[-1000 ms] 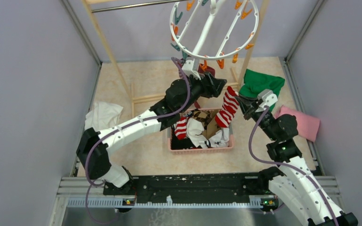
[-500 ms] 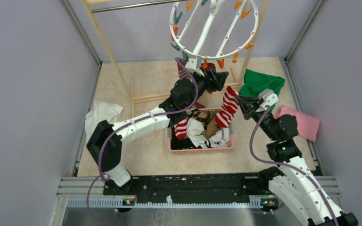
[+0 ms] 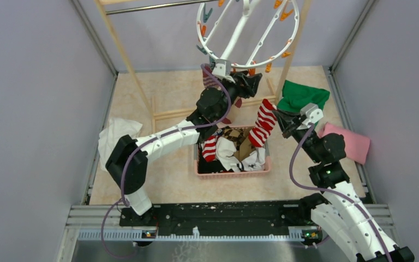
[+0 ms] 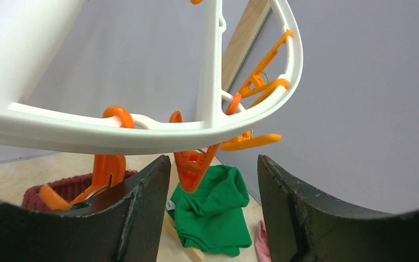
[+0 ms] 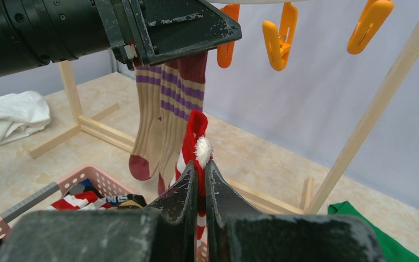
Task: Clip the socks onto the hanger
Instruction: Open the clamp at the hanger.
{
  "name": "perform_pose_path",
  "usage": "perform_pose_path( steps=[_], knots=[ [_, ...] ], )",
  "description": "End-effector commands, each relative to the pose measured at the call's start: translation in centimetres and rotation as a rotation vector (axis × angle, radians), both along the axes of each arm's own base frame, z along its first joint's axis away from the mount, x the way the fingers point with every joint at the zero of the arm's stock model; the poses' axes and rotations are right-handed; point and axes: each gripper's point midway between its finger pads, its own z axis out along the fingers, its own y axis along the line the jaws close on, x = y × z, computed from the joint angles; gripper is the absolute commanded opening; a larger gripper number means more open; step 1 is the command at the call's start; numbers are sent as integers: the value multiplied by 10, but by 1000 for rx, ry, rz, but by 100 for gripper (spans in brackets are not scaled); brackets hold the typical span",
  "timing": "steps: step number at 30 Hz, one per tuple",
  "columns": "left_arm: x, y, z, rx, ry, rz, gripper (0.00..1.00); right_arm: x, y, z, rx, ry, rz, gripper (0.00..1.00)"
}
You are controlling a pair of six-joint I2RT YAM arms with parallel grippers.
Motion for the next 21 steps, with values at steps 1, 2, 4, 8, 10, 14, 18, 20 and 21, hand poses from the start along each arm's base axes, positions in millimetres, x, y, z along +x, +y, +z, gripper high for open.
perform_pose_path(
  steps=[1, 2, 4, 8, 10, 14, 18, 20, 21],
  knots=[
    [2, 5, 36, -66, -110, 26, 65, -4, -2, 25, 38, -67, -3, 0],
    [2, 6, 37, -68, -117, 31, 65, -4, -2, 26, 38, -69, -3, 0],
    [3, 7, 39, -72, -135, 44, 65, -4, -1, 25, 37, -68, -3, 0],
    [5, 7, 43, -69, -169, 58, 63, -3, -1, 24, 36, -69, -4, 0],
    [6, 7, 44, -62, -178, 64, 63, -3, -1, 25, 37, -70, -4, 0],
    [8, 9, 43, -50, -193, 76, 63, -2, -1, 25, 38, -71, -4, 0],
    [9, 15, 45, -53, -197, 83, 61, -1, -1, 24, 38, -69, -6, 0],
    [8, 16, 46, -54, -199, 79, 61, -1, -1, 24, 38, -69, -6, 0],
    [7, 17, 48, -53, -202, 75, 61, -1, -1, 24, 37, -71, -7, 0]
  ],
)
